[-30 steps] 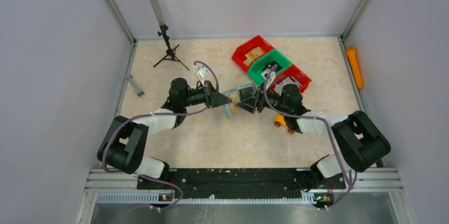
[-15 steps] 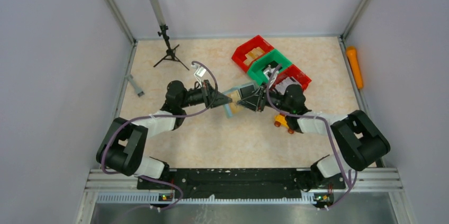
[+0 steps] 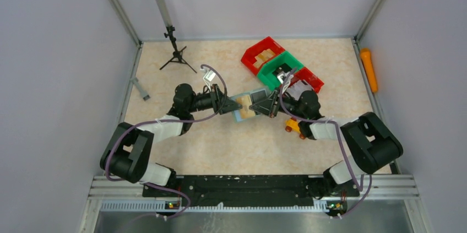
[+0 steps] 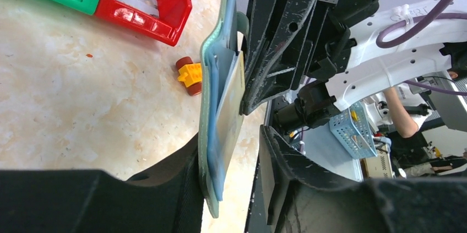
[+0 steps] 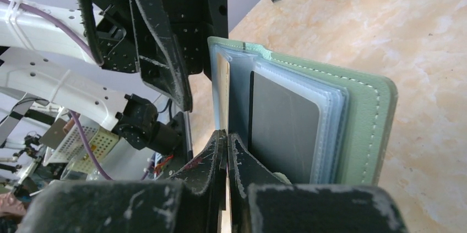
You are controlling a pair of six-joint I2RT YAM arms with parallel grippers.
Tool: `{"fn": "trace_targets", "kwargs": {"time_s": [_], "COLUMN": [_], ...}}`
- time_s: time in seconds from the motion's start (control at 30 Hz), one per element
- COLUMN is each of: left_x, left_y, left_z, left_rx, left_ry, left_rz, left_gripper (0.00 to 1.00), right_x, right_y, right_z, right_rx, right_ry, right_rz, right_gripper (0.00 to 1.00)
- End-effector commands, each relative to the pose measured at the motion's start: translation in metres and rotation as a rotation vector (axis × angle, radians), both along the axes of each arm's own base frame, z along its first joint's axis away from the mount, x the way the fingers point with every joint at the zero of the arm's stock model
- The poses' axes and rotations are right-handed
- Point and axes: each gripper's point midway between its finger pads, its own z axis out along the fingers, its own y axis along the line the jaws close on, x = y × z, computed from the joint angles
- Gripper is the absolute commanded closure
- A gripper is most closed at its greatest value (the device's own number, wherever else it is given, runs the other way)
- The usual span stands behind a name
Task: Take the credit cards out of the card holder
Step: Remove the credit card from the card holder.
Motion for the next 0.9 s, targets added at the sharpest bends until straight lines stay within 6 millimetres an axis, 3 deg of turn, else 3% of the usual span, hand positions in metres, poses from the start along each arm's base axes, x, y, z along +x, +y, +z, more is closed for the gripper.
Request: {"fn": "trace_targets", "kwargs": {"time_s": [0.0, 0.07, 0.2, 0.27, 0.37, 0.53, 0.77, 0.87], "left_x": [-0.006, -0.007, -0.009, -0.009, -0.01, -0.011, -0.012, -0.012], "left_y": [-0.004, -0.005, -0.005, -0.005, -0.004, -0.004, -0.004, -0.005], "left_z": [0.025, 0.027, 0.027, 0.028, 0.029, 0.029, 0.031, 0.031], "left_rx": [-0.052, -0.064, -0.069, -0.07, -0.072, -0.07, -0.078, -0.079], "left_ry": [-0.087, -0.09, -0.089, -0.09, -0.098, -0.101, -0.103, -0.101], "left_rz": [-0.052, -0.065, -0.074, -0.075, -0.073, -0.072, -0.081, -0.084], "left_gripper": [0.57, 0.62, 0.9, 0.99, 1.0, 1.0, 1.0, 1.0], "right_x": [0.005, 0.006, 0.008, 0.009, 0.015, 0.013, 0.008, 0.006], "right_y": [-0.004, -0.004, -0.006, -0.007, -0.013, -0.016, -0.013, -0.012], "right_z": [0.015, 0.014, 0.014, 0.013, 0.011, 0.013, 0.016, 0.018], "right_rx": [0.049, 0.051, 0.053, 0.052, 0.058, 0.083, 0.11, 0.115], "right_ry": [-0.052, -0.046, -0.041, -0.038, -0.019, -0.014, -0.013, -0.014], "right_rz": [-0.007, -0.011, -0.017, -0.024, -0.058, -0.035, 0.01, 0.023], "right_gripper": [1.0, 1.0, 1.0, 1.0, 1.0, 0.79, 0.82, 0.75]}}
